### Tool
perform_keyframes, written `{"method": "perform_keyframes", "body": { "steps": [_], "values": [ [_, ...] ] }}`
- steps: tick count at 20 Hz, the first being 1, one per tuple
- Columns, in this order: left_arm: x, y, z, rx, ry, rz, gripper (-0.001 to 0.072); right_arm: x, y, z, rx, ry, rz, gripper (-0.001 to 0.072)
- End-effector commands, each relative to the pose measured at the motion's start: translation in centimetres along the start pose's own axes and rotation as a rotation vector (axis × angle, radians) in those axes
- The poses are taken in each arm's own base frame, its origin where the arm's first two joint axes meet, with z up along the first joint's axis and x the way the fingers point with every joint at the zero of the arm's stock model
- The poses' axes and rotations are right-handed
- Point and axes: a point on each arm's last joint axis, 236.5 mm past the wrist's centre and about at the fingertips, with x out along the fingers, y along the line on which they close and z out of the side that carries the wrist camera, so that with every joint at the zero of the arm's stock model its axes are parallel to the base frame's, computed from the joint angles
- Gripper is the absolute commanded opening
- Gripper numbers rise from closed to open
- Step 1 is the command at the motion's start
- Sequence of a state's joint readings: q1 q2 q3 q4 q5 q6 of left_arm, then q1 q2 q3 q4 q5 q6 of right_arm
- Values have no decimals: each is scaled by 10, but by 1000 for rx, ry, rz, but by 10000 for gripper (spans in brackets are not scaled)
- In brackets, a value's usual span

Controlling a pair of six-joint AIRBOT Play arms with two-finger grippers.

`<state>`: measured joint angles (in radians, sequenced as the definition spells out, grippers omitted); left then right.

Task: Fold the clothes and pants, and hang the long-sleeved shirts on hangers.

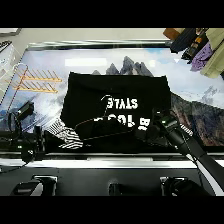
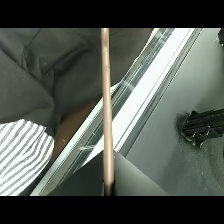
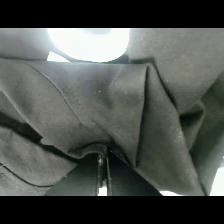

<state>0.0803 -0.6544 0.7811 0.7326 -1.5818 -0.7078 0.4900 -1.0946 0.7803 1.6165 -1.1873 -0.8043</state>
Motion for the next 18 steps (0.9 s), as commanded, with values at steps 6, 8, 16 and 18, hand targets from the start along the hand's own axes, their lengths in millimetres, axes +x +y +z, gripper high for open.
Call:
{"method": "perform_keyframes", "body": {
  "steps": [6, 8, 16, 18],
  "values": [
    [13, 1, -18, -44, 29, -35, 20, 1, 15, 3, 85, -8, 60, 42],
    [13, 1, -18, -38, 26, -37, 20, 1, 19, 6, 101, -17, 76, 42],
    [35, -16, -21, 29, 90, -151, 19, -53, 63, 56, 85, -188, 226, 42],
    [40, -14, -18, 68, 84, -149, 20, -68, 71, 62, 68, -208, 251, 42]
  ]
}}
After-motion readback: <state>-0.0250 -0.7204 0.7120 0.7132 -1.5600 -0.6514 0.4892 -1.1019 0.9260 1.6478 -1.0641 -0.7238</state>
